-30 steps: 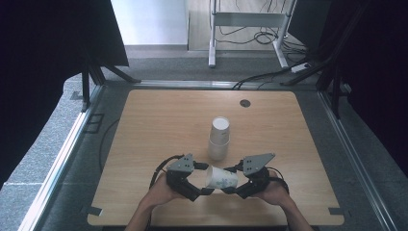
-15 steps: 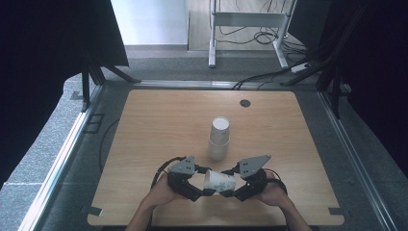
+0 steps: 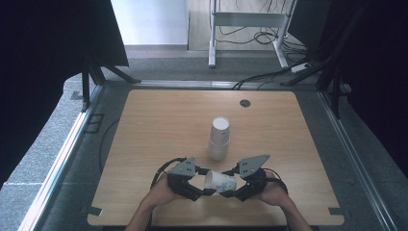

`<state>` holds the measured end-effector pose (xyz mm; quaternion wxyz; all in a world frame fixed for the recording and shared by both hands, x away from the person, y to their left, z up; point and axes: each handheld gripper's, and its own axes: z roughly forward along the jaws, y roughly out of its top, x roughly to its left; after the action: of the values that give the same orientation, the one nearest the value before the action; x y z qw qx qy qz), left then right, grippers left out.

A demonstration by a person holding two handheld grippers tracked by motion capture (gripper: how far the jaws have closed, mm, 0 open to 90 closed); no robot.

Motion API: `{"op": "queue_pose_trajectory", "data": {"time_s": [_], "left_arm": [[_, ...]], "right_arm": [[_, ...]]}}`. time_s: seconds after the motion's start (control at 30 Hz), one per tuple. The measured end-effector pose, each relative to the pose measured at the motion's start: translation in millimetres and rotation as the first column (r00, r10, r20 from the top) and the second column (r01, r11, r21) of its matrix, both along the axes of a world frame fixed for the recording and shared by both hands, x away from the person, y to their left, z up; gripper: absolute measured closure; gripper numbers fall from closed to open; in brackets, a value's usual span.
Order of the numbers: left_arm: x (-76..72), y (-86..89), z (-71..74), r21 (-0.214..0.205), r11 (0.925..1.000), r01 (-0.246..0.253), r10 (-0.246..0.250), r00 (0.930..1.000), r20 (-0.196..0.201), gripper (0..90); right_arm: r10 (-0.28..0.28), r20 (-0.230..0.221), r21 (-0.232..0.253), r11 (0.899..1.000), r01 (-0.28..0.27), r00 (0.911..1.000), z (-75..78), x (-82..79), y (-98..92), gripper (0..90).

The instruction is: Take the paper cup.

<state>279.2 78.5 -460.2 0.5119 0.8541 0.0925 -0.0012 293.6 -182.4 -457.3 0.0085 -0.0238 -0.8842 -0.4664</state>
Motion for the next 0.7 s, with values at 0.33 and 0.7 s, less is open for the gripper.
{"op": "queue_pose_trajectory", "data": {"time_s": [0.33, 0.7], "left_arm": [[0.1, 2.1, 6.1, 0.018, 0.9997, -0.013, 0.013, 0.9998, 0.013, 34.2], [4.1, -6.3, 21.8, 0.211, 0.9774, -0.017, 0.008, 0.999, 0.045, 33.5]], "right_arm": [[-0.018, 0.008, -0.007, 1.0, 0.018, 0.9998, 4.2, -0.3, -1.7, 29.2], [-0.09, 0.049, -0.125, 0.988, 0.096, 0.9947, 13.0, -3.5, -1.8, 21.9]]}}
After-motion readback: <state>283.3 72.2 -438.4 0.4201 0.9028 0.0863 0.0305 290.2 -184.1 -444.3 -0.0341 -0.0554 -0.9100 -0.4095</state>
